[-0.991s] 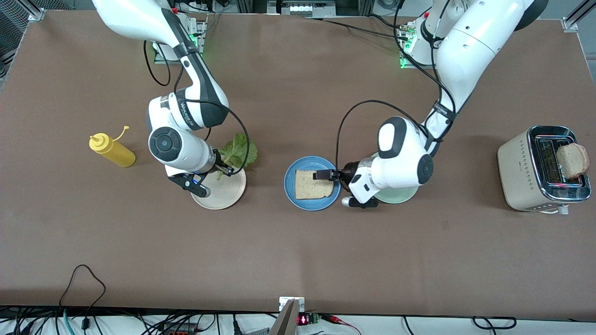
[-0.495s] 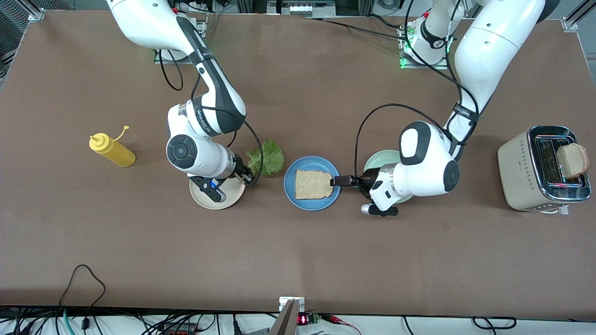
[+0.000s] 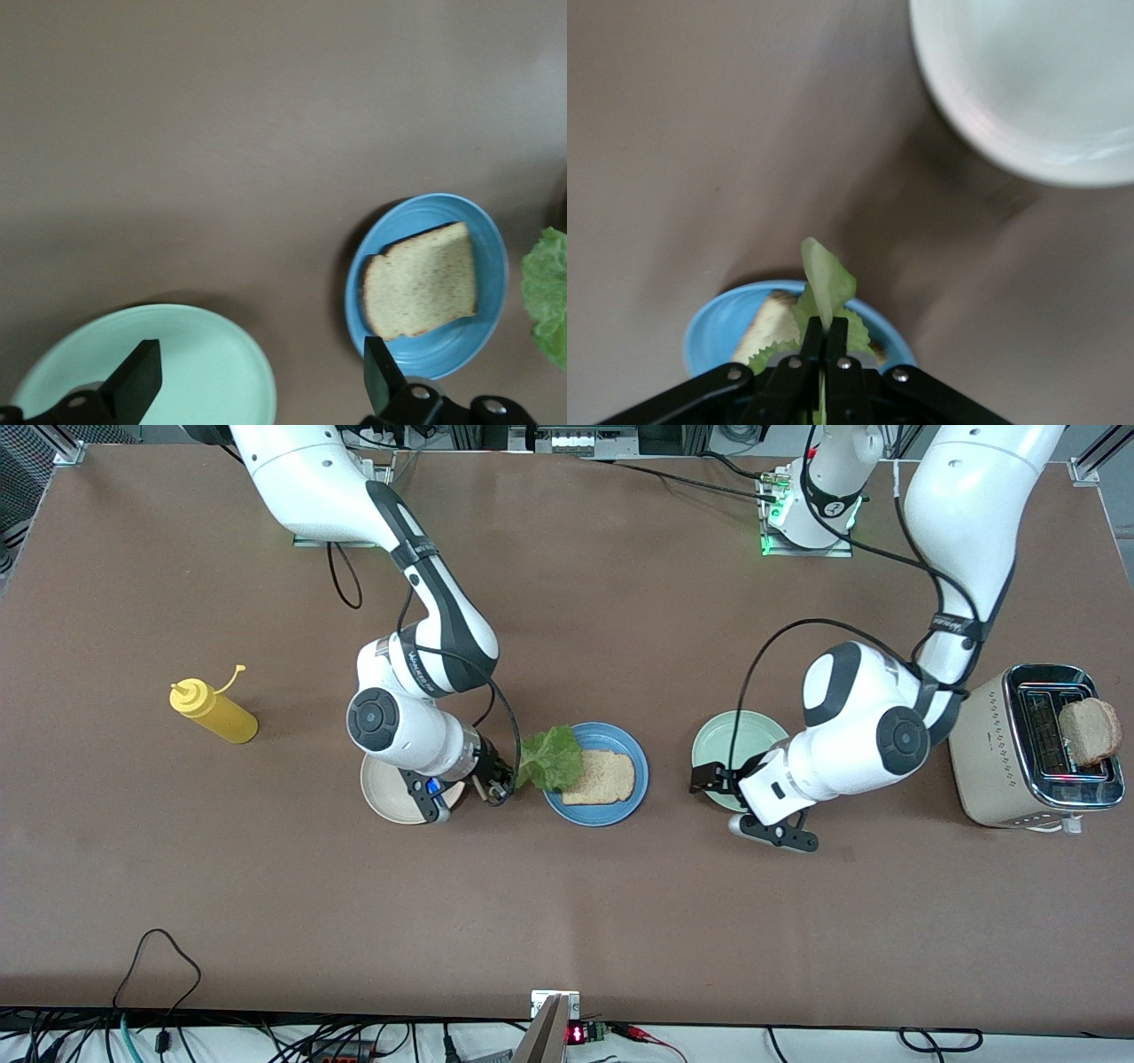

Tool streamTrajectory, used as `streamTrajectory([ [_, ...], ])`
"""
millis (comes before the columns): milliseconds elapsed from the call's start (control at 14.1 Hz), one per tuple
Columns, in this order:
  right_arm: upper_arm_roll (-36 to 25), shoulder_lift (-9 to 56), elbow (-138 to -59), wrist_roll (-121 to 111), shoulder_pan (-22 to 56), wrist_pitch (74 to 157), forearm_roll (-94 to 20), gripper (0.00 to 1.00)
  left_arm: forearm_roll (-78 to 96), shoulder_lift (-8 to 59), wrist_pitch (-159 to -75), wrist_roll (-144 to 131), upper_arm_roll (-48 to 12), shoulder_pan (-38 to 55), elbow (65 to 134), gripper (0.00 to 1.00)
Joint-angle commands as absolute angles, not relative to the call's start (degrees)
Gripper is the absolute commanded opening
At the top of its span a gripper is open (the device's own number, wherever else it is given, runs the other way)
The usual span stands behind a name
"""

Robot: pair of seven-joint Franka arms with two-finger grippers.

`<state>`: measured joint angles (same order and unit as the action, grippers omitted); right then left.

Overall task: Make sandwich in blue plate with both arms
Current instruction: 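Move the lettuce onto the toast while the left gripper withdraws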

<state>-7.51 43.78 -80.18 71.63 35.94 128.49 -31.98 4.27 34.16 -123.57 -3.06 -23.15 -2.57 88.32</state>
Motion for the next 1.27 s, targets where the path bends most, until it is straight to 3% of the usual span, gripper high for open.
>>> streamTrajectory([
  [0,-6.78,47.27,-75.86,75.66,36.56,129.73,-36.12,0.0,-0.95,32.61,-116.05,-2.9,-22.41,-3.69,84.05,1.0],
  [283,-5.54,51.32,-73.83,80.41,37.44,134.55,-36.39,0.0,-6.5,32.61,-98.65,-2.9,-22.24,-6.93,73.32,1.0],
  [708,-4.31,53.0,-73.39,83.14,37.71,136.85,-36.47,0.02,-10.97,28.57,-97.29,-2.73,-21.97,-12.22,71.63,1.0],
  [778,-4.31,53.0,-73.39,83.14,37.79,136.85,-36.47,0.31,-11.6,27.87,-97.21,-2.72,-21.97,-12.22,71.37,1.0],
  [849,-4.31,52.91,-73.39,83.23,37.88,136.76,-36.47,0.66,-11.6,26.3,-97.21,-2.72,-21.89,-12.56,71.45,1.0],
  [991,-4.31,52.56,-73.48,83.23,37.97,136.67,-36.3,1.0,-10.99,24.79,-95.02,-2.72,-22.41,-15.02,71.46,1.0],
  [1203,-4.66,50.9,-73.48,82.71,37.36,135.44,-35.69,1.0,-8.89,22.6,-92.99,-2.29,-21.8,-14.94,71.8,1.0],
])
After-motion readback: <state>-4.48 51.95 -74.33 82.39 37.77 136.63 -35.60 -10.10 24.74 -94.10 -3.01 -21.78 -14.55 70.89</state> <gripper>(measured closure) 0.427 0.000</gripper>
